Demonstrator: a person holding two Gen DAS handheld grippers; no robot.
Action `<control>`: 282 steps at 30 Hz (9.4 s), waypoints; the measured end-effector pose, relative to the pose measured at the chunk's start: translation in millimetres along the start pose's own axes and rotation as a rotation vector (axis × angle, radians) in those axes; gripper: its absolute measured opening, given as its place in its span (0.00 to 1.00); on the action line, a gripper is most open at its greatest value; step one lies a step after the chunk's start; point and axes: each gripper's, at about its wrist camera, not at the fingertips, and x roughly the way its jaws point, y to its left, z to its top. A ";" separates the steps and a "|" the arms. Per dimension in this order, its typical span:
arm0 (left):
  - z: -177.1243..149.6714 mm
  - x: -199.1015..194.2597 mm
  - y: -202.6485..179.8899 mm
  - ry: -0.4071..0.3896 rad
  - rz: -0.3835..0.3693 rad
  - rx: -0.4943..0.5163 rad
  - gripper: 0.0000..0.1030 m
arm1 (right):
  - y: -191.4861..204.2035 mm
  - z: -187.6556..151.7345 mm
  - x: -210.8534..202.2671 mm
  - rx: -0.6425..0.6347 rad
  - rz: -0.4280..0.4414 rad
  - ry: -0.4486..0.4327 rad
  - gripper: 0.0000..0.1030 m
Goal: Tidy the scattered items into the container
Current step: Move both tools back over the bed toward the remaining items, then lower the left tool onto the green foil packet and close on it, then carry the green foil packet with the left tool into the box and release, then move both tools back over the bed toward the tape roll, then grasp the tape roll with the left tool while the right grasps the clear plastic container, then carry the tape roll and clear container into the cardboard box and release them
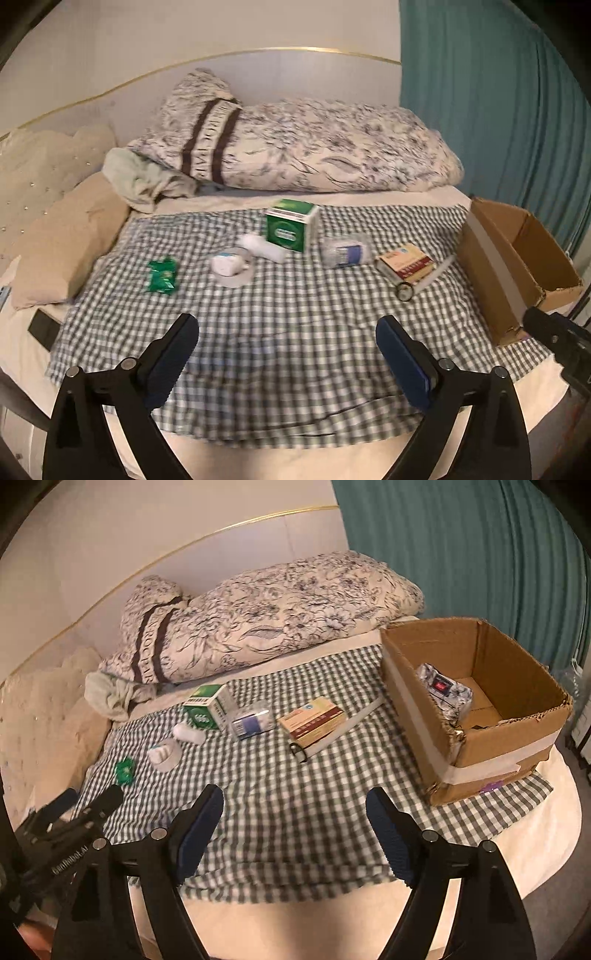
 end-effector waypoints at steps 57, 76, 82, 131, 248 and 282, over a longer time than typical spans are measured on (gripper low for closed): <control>10.5 264.3 199.0 0.125 0.242 -0.115 0.97 | -3.1 18.6 268.4 -0.116 -0.113 0.170 0.32; 9.1 303.1 228.2 0.178 0.328 -0.187 0.37 | -2.0 12.0 260.0 -0.135 -0.104 0.136 0.07; 8.0 285.6 220.9 0.193 0.292 -0.181 0.35 | -0.5 10.0 248.4 -0.133 -0.083 0.142 0.06; 84.1 55.6 -149.3 0.057 -0.255 0.181 0.36 | -96.4 73.5 -5.8 -0.106 -0.100 -0.125 0.05; 13.7 334.9 88.9 0.209 -0.007 -0.015 1.00 | 101.6 72.7 329.1 -0.361 0.056 0.074 0.90; 51.6 231.0 96.3 0.066 0.062 -0.064 0.81 | 76.0 69.2 247.0 -0.264 0.112 0.025 0.86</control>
